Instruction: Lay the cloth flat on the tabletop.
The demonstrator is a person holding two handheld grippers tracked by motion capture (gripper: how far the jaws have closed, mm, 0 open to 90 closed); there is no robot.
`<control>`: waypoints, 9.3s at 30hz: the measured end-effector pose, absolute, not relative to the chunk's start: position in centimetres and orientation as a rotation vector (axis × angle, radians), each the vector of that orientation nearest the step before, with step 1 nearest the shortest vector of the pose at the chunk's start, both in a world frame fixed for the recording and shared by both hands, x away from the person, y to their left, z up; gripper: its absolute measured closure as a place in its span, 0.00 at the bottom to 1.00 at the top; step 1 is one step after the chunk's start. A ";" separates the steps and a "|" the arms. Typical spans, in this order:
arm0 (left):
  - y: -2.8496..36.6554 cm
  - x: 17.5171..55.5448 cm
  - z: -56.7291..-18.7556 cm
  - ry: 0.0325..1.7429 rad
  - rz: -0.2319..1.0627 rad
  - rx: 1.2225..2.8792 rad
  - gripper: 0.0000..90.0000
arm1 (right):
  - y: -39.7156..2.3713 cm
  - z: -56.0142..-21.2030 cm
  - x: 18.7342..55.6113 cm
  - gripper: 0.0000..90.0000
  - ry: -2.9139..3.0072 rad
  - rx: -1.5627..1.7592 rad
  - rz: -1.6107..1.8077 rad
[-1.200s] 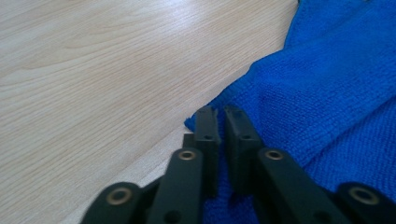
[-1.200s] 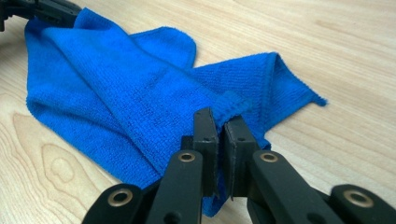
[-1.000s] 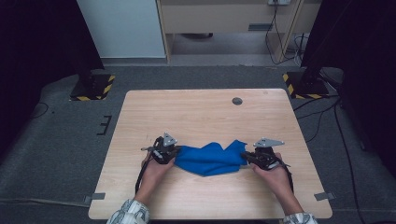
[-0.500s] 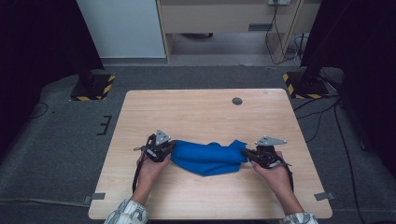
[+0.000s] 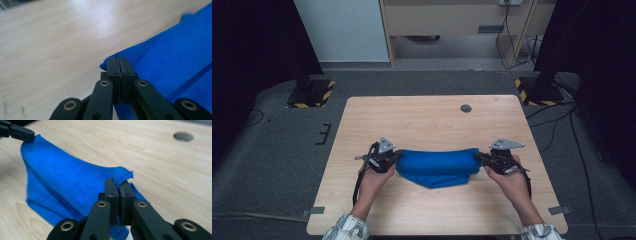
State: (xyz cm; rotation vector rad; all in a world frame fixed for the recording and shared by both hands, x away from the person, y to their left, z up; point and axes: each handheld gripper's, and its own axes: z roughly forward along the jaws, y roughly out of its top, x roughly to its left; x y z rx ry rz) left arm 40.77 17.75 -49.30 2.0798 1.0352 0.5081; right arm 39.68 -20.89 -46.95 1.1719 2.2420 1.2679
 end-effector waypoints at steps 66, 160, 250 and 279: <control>14.8 39.2 -41.5 0.908 0.584 1.965 0.94 | -22.7 -40.2 38.5 0.98 2.089 1.108 1.397; 13.4 49.0 -41.4 1.072 0.647 1.933 0.94 | -22.7 -41.8 50.0 0.97 2.082 1.202 1.232; 19.6 38.3 -49.7 1.049 0.547 1.946 0.20 | -22.7 -50.2 40.5 0.75 2.150 1.282 1.240; 17.6 38.0 -52.2 1.047 0.477 2.111 0.48 | -21.1 -53.4 37.8 0.92 2.300 1.141 1.053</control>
